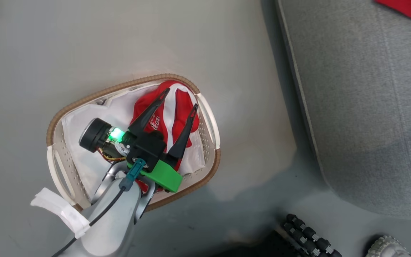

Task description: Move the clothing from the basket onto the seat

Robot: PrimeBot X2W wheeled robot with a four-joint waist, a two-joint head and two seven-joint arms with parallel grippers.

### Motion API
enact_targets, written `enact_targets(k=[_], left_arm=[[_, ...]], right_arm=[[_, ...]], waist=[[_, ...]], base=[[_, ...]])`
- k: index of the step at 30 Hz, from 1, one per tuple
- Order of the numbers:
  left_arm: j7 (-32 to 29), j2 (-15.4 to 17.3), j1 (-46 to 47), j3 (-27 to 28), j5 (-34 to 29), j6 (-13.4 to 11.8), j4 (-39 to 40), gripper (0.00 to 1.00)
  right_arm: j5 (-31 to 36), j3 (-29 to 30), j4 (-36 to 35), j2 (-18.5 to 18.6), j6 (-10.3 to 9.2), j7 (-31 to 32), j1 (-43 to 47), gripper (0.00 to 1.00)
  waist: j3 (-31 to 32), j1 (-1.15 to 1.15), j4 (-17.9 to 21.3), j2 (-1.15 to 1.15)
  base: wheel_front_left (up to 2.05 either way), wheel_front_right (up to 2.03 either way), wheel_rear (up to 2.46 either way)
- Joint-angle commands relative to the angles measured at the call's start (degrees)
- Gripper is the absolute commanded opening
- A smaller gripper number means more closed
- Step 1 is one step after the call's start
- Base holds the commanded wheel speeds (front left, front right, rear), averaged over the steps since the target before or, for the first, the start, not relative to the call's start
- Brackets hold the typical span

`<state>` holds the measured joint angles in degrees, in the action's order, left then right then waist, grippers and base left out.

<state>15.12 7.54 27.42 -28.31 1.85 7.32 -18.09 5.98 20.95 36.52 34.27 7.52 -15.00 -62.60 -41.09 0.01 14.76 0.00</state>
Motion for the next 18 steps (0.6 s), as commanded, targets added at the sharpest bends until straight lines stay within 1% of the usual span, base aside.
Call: enact_targets(k=[1, 3, 6, 7, 9, 12, 14, 15, 16, 17, 18], left_arm=[[0.05, 0.58, 1.05, 0.31, -0.72, -0.05, -0.07, 1.00], [0.05, 0.79, 1.14, 0.57, -0.77, -0.22, -0.05, 1.00], [0.05, 1.01, 1.23, 0.87, -0.77, -0.41, -0.08, 1.00], [0.05, 1.04, 1.28, 0.99, -0.73, -0.39, -0.10, 1.00], [0.05, 1.02, 1.49, 1.09, -0.73, -0.46, -0.22, 1.00], [0.05, 0.79, 1.79, 1.23, -0.65, -0.57, -0.55, 1.00], [0.05, 0.66, 1.95, 1.38, -0.53, -0.66, -0.81, 1.00], [0.05, 0.62, 2.05, 1.49, -0.47, -0.73, -1.01, 1.00], [0.05, 0.58, 2.02, 1.56, -0.38, -0.77, -1.17, 1.00], [0.05, 0.54, 2.03, 1.66, -0.27, -0.68, -1.38, 1.00], [0.05, 0.51, 2.04, 1.73, -0.21, -0.66, -1.55, 1.00]], right_arm=[[0.26, 0.83, 0.58, -1.05, -0.06, -0.27, 1.61, 0.19], [0.38, 1.86, 1.32, -2.10, -0.06, -0.27, 2.81, 0.21], [0.31, 2.45, 2.26, -3.81, -0.06, -0.27, 4.49, 0.21], [0.23, 2.64, 2.55, -4.35, -0.06, -0.27, 5.09, 0.19], [0.37, 3.14, 2.76, -5.14, -0.06, -0.27, 6.10, 0.19], [0.62, 3.47, 3.34, -6.09, -0.06, -0.27, 7.32, 0.20], [0.71, 3.56, 3.64, -6.65, -0.06, -0.27, 8.30, 0.24], [0.74, 3.39, 3.88, -7.02, -0.06, -0.27, 8.78, 0.33], [0.75, 3.41, 4.00, -7.42, -0.06, -0.27, 9.19, 0.38], [0.78, 3.09, 4.33, -8.02, -0.05, -0.27, 9.95, 0.49], [0.81, 2.83, 4.51, -8.47, -0.06, -0.27, 10.56, 0.73]], waist=[[-1.86, -0.01, -1.07, 0.00], [-2.58, -0.01, -1.27, 0.00], [-3.22, -0.01, -1.52, 0.00], [-3.34, -0.01, -1.58, 0.00], [-3.49, -0.01, -1.68, 0.00], [-3.41, -0.01, -1.87, 0.00], [-3.15, -0.01, -1.95, 0.00], [-2.95, -0.01, -1.96, 0.00], [-2.71, -0.01, -1.97, 0.00], [-2.39, -0.01, -1.98, 0.00], [-2.10, -0.01, -1.99, 0.00]], base=[[0.00, 0.00, 0.00], [0.00, 0.00, 0.00], [0.00, 0.00, 0.00], [0.00, 0.00, 0.00], [0.00, 0.00, 0.00], [0.00, 0.00, 0.00], [0.00, 0.00, 0.00], [0.00, 0.00, 0.00], [0.00, 0.00, 0.00], [0.00, 0.00, 0.00], [0.00, 0.00, 0.00]])
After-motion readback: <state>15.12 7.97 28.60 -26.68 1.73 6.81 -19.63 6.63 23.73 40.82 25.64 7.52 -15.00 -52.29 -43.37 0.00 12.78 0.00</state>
